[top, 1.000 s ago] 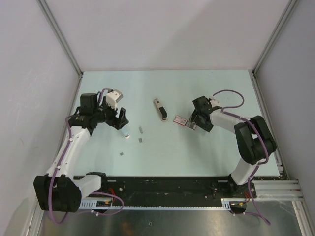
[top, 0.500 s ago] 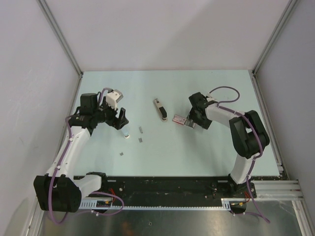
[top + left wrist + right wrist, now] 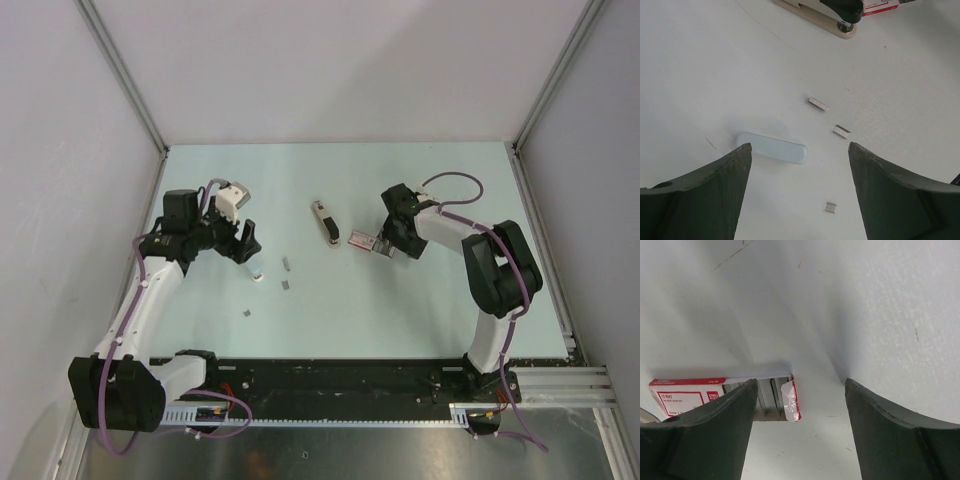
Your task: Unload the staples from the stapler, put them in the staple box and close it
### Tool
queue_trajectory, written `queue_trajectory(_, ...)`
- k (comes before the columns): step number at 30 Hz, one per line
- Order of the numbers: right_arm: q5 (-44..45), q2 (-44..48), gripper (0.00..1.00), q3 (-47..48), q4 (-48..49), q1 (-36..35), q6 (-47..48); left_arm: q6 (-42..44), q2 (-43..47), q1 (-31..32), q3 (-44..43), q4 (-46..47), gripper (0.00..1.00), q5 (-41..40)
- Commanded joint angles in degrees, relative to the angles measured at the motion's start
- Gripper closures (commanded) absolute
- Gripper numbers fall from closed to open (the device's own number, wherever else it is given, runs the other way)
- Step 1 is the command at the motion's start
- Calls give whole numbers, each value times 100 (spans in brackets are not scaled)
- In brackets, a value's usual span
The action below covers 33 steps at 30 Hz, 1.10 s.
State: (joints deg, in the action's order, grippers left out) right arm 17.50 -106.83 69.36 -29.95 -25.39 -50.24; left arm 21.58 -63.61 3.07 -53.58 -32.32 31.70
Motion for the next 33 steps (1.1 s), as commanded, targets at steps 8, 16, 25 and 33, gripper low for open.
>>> queue_trajectory(8,-300,151,26,52,-151,25,186,124,28,-52,-35,6,18,176)
queue_trajectory(16,-420,589,26,70,137,163,332,191,28,-52,36,8,18,151)
queue_trajectory(25,-271,218,24,535,-60,241,348,189,-68,-56,-4,6,18,186)
queue_trajectory(33,68,-479,19,1018,-418,108,241,197,-20,-57,13,13,18,196)
